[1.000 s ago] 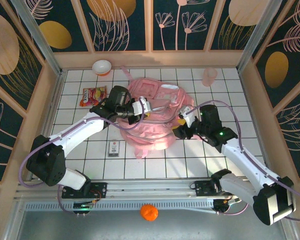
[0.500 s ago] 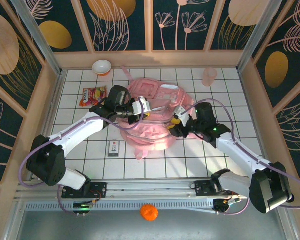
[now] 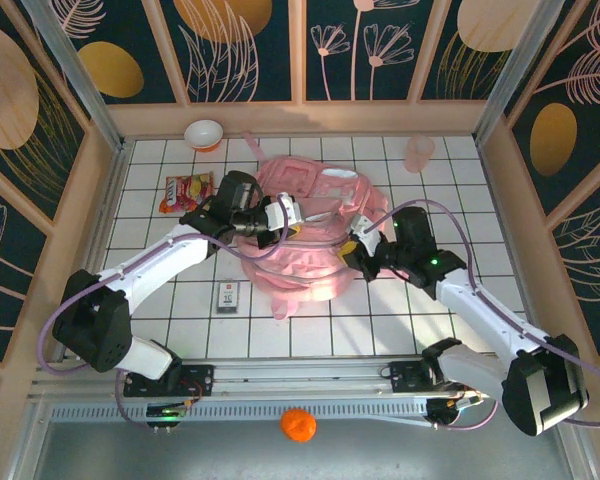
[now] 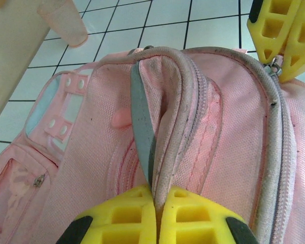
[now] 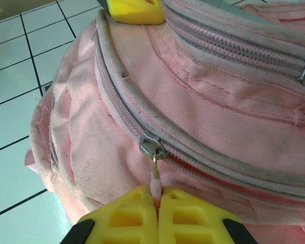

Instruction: Pack the student bag

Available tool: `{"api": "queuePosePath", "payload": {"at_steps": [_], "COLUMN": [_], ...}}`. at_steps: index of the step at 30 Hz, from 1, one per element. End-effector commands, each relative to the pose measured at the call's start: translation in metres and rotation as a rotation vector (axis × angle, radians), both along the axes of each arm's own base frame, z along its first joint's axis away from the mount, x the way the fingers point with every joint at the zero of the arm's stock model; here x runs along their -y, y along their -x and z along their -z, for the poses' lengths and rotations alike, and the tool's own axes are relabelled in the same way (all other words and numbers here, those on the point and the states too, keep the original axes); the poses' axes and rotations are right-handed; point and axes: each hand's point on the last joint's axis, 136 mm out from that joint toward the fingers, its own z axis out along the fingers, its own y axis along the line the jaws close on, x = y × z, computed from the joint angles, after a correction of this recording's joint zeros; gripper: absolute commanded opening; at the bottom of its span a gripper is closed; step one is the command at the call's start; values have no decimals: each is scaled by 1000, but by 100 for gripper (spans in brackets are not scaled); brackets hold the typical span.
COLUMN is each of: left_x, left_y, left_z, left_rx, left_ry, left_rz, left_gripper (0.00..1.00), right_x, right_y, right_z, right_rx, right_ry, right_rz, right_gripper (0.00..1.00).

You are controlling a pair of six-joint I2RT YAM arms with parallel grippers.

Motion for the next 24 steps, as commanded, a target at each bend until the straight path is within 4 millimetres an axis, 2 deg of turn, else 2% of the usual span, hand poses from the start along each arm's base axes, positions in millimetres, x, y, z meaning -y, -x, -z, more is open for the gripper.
{"api": "queuePosePath", "payload": {"at_steps": [1,10,17,21,24], "left_x": [12,10,12,11,10], "left_y": [-9,8,39,51,50], "left_z": [-46,-42,-59,-66,-66], "left_rx": [131,112,89,90,84], "left_ry": [95,81,131,157,173], "left_rz": [35,105,235,271,248], "left_gripper": [0,0,0,0,0], "right_x": [17,61,88,112,111], "right_y": [-12,-49,-91,-123,-137], "right_z": [-6,11,28,45,48], "right_rx": [-23,-95,-129,-161,-198], "right_ry": [39,116,116,80,56], "right_rz": [99,350,539,631,616], "right_gripper": [0,0,0,0,0]}}
